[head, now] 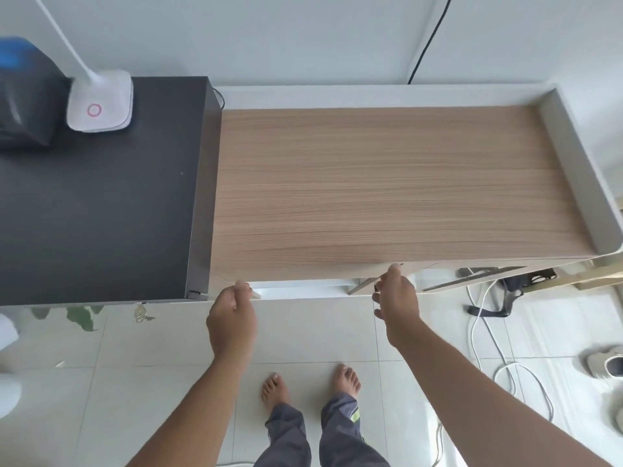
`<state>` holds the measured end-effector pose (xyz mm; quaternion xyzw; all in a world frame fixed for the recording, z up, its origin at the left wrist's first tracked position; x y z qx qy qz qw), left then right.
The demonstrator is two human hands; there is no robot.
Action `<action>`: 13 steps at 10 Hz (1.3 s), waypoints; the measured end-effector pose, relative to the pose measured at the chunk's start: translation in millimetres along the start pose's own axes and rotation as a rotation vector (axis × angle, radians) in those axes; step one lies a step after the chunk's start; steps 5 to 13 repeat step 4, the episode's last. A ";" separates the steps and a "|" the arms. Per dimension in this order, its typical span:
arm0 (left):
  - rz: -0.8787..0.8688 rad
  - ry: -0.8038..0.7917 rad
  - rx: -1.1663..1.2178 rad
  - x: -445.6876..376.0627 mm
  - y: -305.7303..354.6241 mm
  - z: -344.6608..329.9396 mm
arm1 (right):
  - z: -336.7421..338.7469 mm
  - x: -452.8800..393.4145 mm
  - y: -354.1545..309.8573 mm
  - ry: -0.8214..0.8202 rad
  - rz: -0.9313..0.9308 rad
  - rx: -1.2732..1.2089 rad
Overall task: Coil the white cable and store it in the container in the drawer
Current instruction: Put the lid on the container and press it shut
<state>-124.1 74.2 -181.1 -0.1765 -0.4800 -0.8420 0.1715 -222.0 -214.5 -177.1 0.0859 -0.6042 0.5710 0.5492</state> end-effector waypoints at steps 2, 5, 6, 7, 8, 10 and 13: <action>-0.318 -0.082 -0.542 18.1 62.6 2.9 | -17.6 51.4 -61.3 -0.182 0.470 0.843; -0.524 -0.155 -0.796 1.2 147.0 4.0 | -29.7 70.2 -139.7 -0.120 0.754 1.272; -0.524 -0.155 -0.796 1.2 147.0 4.0 | -29.7 70.2 -139.7 -0.120 0.754 1.272; -0.524 -0.155 -0.796 1.2 147.0 4.0 | -29.7 70.2 -139.7 -0.120 0.754 1.272; -0.524 -0.155 -0.796 1.2 147.0 4.0 | -29.7 70.2 -139.7 -0.120 0.754 1.272; -0.524 -0.155 -0.796 1.2 147.0 4.0 | -29.7 70.2 -139.7 -0.120 0.754 1.272; -0.524 -0.155 -0.796 1.2 147.0 4.0 | -29.7 70.2 -139.7 -0.120 0.754 1.272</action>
Point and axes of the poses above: each hand's wrist, its own x-axis away from the middle knuckle, its own z-axis out of the back of the hand, y = z × x, the point moved 5 cm from there along -x, towards the middle knuckle, and after that the axes turned 7 degrees about -y, right-handed, at the moved point
